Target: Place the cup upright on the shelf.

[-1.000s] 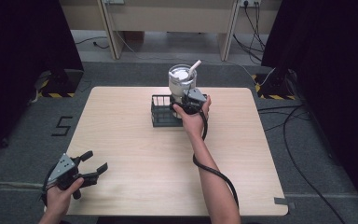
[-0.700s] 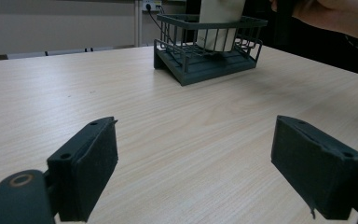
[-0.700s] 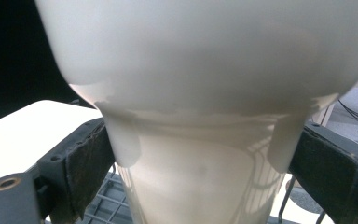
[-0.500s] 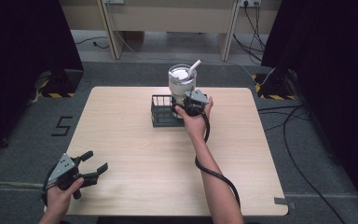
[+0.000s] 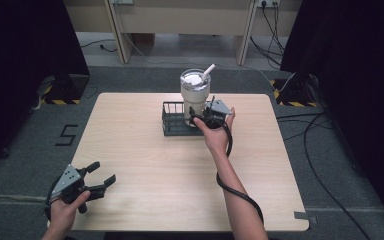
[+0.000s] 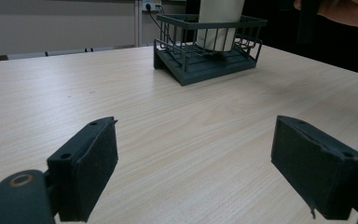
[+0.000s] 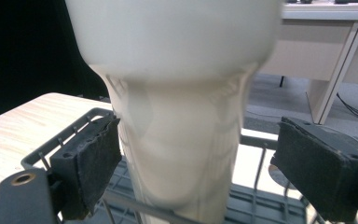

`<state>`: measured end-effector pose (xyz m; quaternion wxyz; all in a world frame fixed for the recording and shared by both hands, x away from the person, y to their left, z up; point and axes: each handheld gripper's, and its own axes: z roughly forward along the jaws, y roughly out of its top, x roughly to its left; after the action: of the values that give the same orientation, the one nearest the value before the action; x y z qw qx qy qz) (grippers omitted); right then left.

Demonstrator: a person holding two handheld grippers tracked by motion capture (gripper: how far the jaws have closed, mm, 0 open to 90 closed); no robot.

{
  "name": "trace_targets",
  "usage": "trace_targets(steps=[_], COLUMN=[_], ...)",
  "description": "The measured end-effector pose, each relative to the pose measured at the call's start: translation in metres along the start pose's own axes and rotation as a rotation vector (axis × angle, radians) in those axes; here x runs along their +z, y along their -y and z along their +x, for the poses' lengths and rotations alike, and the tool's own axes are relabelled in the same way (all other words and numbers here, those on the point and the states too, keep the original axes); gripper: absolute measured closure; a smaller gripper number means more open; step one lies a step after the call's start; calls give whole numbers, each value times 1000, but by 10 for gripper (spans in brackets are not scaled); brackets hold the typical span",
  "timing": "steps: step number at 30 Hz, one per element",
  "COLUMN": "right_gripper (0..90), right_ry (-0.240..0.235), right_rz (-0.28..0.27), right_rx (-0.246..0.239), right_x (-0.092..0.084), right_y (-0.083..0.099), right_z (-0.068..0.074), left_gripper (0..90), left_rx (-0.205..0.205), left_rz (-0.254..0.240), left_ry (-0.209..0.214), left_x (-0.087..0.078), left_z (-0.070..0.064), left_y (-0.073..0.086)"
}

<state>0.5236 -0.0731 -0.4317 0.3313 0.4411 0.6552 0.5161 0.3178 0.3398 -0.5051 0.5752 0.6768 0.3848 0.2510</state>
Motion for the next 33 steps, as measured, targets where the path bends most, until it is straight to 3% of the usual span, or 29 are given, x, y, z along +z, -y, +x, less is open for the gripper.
trace_targets(steps=[16, 33], right_gripper=[148, 148], right_ry=[-44, -59], right_rz=[37, 57], right_rx=[8, -2], right_x=[-39, -104], right_y=[14, 44], right_z=[-9, -22], left_gripper=[141, 141], left_rx=[3, 8], left_rz=[7, 10], left_ry=[-2, -2], left_x=[0, 0], left_z=[0, -1], left_y=[0, 0])
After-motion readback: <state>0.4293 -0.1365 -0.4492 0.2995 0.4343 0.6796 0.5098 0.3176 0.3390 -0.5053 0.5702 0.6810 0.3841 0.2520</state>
